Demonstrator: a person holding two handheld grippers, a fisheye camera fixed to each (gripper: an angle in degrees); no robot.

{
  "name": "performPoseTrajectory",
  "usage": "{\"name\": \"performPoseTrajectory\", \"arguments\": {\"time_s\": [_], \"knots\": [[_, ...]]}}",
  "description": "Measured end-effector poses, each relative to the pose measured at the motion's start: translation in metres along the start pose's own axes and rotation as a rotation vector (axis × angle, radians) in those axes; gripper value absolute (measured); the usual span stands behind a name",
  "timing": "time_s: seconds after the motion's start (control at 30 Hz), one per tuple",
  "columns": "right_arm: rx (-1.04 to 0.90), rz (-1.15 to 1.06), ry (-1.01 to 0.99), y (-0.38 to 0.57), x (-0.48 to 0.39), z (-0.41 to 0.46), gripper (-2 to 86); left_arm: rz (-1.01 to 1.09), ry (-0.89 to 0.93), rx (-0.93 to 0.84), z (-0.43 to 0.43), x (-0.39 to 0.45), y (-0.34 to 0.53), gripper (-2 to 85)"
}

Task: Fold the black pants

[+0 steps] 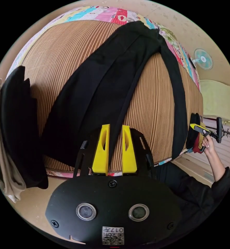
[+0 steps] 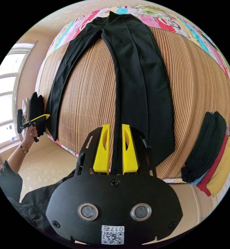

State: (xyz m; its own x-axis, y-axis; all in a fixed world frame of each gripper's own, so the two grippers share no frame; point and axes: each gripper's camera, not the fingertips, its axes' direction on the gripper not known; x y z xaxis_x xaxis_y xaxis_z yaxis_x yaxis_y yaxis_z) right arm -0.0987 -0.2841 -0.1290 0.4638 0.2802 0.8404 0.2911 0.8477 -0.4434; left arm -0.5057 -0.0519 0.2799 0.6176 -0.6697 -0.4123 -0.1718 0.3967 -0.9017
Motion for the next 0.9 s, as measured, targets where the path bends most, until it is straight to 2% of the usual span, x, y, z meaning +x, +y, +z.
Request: {"name": "performPoseTrajectory", "arguments": {"time_s": [0.07, 0.13, 0.23, 0.43, 0.5, 0.6, 0.67, 0.7, 0.77, 0.9], "knots": [[0.034, 0.051, -0.037, 0.022, 0.045, -0.006, 6.9, -0.076, -0.033, -0.091, 0.024, -0.012, 0.016, 5.4], [0.050, 0.129, -0.059, 0.040, 0.085, -0.011, 6.8, -0.184, 0.059, 0.024, 0.006, -0.023, 0.042, 3.9], [0.056, 0.219, -0.100, 0.071, 0.144, -0.013, 7.4, -0.267, 0.140, 0.018, -0.009, -0.025, 0.072, 2.5], [-0.037, 0.271, -0.147, 0.135, 0.212, 0.046, 8.5, -0.141, 0.184, -0.119, -0.029, 0.027, 0.103, 1.3], [0.106, 0.359, -0.140, 0.168, 0.230, 0.042, 7.8, -0.115, 0.195, -0.166, -0.034, 0.039, 0.108, 1.2], [0.126, 0.350, -0.363, 0.203, 0.254, 0.047, 6.8, -0.137, 0.221, -0.186, -0.055, 0.044, 0.116, 0.7], [-0.100, 0.170, -0.580, 0.215, 0.261, 0.059, 7.3, -0.060, 0.218, -0.188, -0.077, 0.052, 0.124, 0.1], [-0.093, 0.129, -0.605, 0.221, 0.263, 0.053, 7.7, -0.029, 0.216, -0.192, -0.082, 0.055, 0.127, 0.1], [0.079, 0.111, -0.571, 0.254, 0.293, 0.005, 8.7, 0.087, 0.188, -0.189, -0.107, 0.070, 0.140, 0.3], [0.265, 0.193, -0.436, 0.277, 0.374, -0.058, 9.3, 0.190, 0.202, -0.225, -0.132, 0.087, 0.150, 0.6]]}}
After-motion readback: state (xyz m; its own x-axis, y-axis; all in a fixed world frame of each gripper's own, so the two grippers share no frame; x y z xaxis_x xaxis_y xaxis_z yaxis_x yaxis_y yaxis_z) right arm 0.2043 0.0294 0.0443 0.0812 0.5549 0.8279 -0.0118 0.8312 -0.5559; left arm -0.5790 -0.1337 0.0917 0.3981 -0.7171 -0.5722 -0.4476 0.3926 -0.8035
